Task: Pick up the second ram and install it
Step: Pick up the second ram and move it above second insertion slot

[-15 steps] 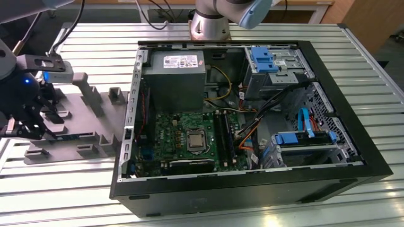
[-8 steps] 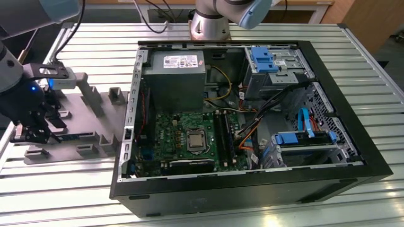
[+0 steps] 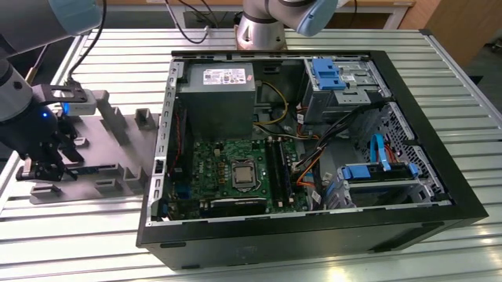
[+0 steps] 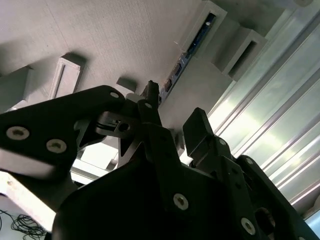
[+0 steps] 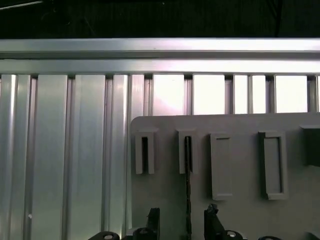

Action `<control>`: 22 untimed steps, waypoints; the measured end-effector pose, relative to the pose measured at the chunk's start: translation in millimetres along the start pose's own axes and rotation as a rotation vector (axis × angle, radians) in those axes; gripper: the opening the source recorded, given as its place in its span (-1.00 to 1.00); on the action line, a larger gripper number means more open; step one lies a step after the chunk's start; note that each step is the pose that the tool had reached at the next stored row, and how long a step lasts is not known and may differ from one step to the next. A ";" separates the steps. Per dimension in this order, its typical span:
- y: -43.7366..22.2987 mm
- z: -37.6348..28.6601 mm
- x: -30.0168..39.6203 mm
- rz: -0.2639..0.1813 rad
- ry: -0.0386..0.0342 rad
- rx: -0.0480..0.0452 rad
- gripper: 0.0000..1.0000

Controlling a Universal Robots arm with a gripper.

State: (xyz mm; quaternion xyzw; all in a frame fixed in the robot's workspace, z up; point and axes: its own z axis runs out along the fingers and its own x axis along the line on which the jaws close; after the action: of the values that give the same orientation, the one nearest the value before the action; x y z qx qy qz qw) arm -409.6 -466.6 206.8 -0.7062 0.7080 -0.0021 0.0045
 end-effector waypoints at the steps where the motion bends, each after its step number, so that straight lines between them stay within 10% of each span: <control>1: 0.0 0.0 0.0 0.000 0.0000 0.0000 -0.08; 22: 4.8 12.1 -3.8 0.000 -0.0005 0.0002 -0.55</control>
State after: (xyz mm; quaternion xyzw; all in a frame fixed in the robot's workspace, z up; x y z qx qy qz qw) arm -414.2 -462.8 194.6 -0.7062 0.7080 -0.0020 0.0047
